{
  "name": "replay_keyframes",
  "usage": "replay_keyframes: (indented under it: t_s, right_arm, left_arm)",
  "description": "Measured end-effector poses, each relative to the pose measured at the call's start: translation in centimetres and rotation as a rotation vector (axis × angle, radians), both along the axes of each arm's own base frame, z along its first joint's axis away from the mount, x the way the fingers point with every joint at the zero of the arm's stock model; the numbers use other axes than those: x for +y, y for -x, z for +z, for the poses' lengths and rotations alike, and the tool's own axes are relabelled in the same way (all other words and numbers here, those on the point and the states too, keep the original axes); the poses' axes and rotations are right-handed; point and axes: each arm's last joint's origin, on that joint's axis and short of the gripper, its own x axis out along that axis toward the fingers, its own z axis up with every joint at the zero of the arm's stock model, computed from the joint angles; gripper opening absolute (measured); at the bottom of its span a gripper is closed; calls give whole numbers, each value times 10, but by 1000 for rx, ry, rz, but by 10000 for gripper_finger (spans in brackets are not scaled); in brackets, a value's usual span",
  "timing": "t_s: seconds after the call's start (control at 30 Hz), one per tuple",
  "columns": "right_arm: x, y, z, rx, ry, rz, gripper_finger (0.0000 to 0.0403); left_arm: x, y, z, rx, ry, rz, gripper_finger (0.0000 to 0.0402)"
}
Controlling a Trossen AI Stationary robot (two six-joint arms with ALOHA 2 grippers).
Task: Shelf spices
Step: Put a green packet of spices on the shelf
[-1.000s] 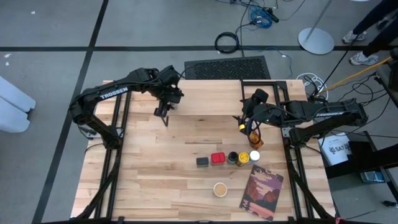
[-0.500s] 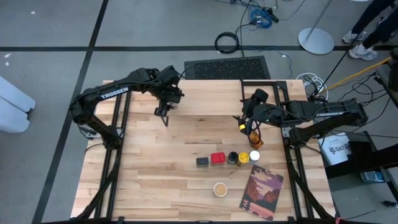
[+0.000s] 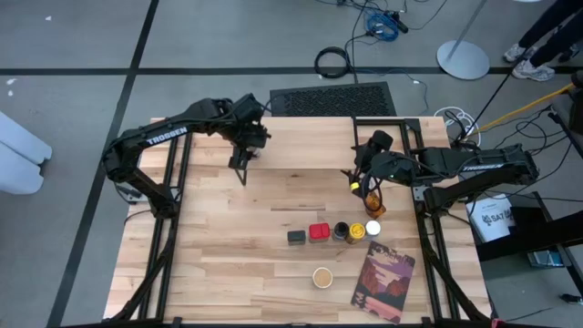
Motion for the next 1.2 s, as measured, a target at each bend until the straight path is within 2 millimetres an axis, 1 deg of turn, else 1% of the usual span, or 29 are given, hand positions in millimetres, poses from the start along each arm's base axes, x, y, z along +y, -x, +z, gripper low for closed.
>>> replay_keyframes:
  t_s: [0.23,0.43,0.53,0.67,0.73,0.83,0.93,1.0,1.07,1.2]
  right_arm:
    - [1,0,0,5,-28,41,341]
    - [1,-4,1,-7,-65,147,341]
    - [0,-6,4,-27,-81,205,341]
    - [-5,-7,7,-24,-79,247,341]
    - [-8,-4,16,-15,-75,257,341]
    - [-12,4,36,-9,-83,275,341]
    - [-13,15,59,-7,-108,292,341]
    - [-12,22,68,6,-136,302,341]
    - [-9,27,72,23,-177,305,341]
    - [1,33,64,105,-292,304,341]
  left_arm:
    - [-5,3,9,-39,21,-11,231]
    - [-15,9,20,-78,20,0,231]
    - [-22,12,33,-123,16,11,231]
    - [-34,15,58,-243,-10,21,231]
    - [-39,18,70,-304,-37,13,231]
    - [-47,24,84,-387,-55,29,231]
    - [-54,27,90,-431,-6,81,231]
    - [-59,27,90,-433,55,130,231]
    - [-66,25,89,-436,133,155,231]
    - [-84,18,87,-420,243,124,231]
